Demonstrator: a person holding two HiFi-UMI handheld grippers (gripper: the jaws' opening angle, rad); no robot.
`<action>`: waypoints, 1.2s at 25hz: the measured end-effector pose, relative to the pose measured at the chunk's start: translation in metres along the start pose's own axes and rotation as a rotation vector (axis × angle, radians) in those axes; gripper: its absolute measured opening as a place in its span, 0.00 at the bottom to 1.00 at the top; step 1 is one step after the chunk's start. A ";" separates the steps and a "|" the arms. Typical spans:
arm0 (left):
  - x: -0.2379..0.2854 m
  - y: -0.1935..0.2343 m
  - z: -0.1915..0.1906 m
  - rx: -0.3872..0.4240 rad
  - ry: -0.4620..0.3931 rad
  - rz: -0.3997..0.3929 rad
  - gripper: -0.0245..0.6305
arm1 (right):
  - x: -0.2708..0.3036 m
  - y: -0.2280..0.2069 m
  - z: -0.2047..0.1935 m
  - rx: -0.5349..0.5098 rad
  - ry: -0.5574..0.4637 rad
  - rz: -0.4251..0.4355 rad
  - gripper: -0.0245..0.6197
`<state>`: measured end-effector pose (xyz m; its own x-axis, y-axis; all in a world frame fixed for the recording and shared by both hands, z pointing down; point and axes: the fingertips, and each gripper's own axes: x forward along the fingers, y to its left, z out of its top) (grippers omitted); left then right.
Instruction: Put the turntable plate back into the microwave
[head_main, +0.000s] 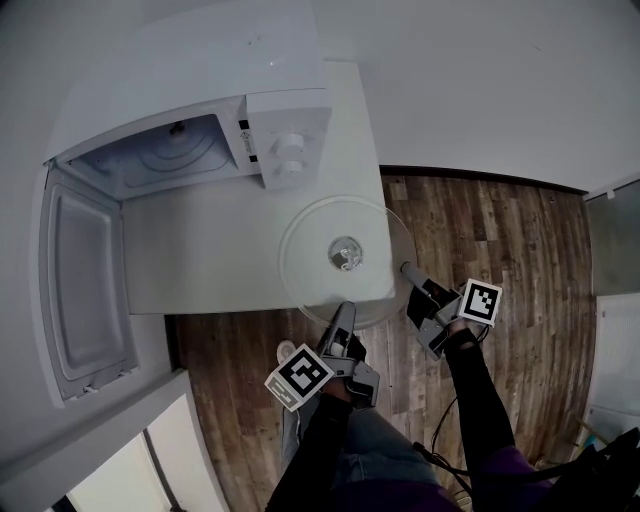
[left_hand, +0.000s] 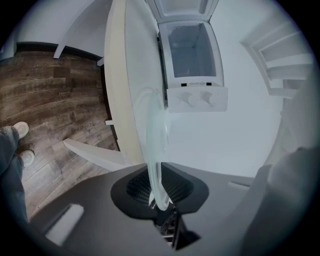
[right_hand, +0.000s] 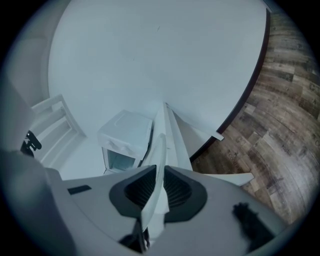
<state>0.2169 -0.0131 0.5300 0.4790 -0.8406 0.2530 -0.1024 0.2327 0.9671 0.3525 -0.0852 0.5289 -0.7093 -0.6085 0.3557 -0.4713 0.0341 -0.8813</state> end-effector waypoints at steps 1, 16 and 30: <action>-0.001 -0.002 0.000 -0.002 -0.004 -0.012 0.11 | 0.000 0.003 0.000 -0.001 -0.005 0.009 0.12; -0.015 -0.022 0.009 -0.021 -0.055 -0.143 0.08 | -0.006 0.024 -0.005 0.033 -0.071 0.028 0.12; -0.044 -0.042 0.029 -0.017 -0.080 -0.222 0.09 | 0.003 0.066 -0.018 -0.028 -0.089 0.082 0.12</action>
<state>0.1752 -0.0002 0.4788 0.4177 -0.9079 0.0364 0.0123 0.0458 0.9989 0.3096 -0.0706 0.4778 -0.6976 -0.6704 0.2529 -0.4291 0.1082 -0.8967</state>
